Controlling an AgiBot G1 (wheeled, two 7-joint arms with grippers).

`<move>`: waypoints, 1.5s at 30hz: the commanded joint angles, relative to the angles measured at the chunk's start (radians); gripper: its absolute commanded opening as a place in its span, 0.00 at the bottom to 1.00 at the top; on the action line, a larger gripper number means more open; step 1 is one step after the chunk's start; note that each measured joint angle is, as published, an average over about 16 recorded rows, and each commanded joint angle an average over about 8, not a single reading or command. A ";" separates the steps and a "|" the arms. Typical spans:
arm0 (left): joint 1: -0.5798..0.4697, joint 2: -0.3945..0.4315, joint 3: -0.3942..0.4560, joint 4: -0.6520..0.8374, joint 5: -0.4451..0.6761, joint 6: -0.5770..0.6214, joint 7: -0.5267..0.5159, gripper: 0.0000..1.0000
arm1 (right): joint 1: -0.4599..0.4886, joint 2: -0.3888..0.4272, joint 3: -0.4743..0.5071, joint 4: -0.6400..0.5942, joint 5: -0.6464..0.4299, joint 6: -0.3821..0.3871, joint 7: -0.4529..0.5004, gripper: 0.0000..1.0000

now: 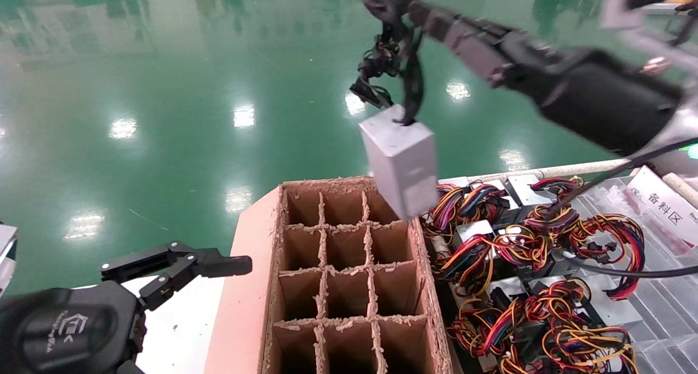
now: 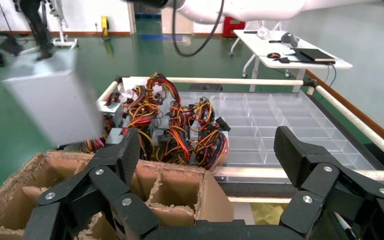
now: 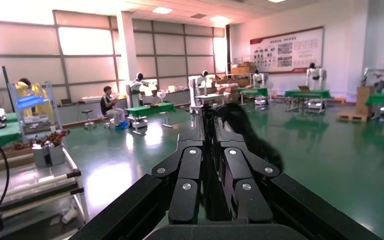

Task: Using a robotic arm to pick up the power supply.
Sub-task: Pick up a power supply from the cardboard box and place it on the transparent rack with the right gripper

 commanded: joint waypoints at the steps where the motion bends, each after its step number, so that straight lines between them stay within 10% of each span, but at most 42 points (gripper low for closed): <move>1: 0.000 0.000 0.000 0.000 0.000 0.000 0.000 1.00 | 0.010 0.032 0.001 0.015 0.001 -0.027 0.009 0.00; 16: 0.000 0.000 0.000 0.000 0.000 0.000 0.000 1.00 | -0.375 0.522 0.020 0.562 0.397 -0.029 0.216 0.00; 29: 0.000 0.000 0.000 0.000 0.000 0.000 0.000 1.00 | -0.753 0.777 0.080 0.572 0.703 -0.033 0.106 0.00; 45: 0.000 0.000 0.001 0.000 -0.001 0.000 0.000 1.00 | -1.196 0.869 0.185 0.469 0.973 -0.043 -0.045 0.00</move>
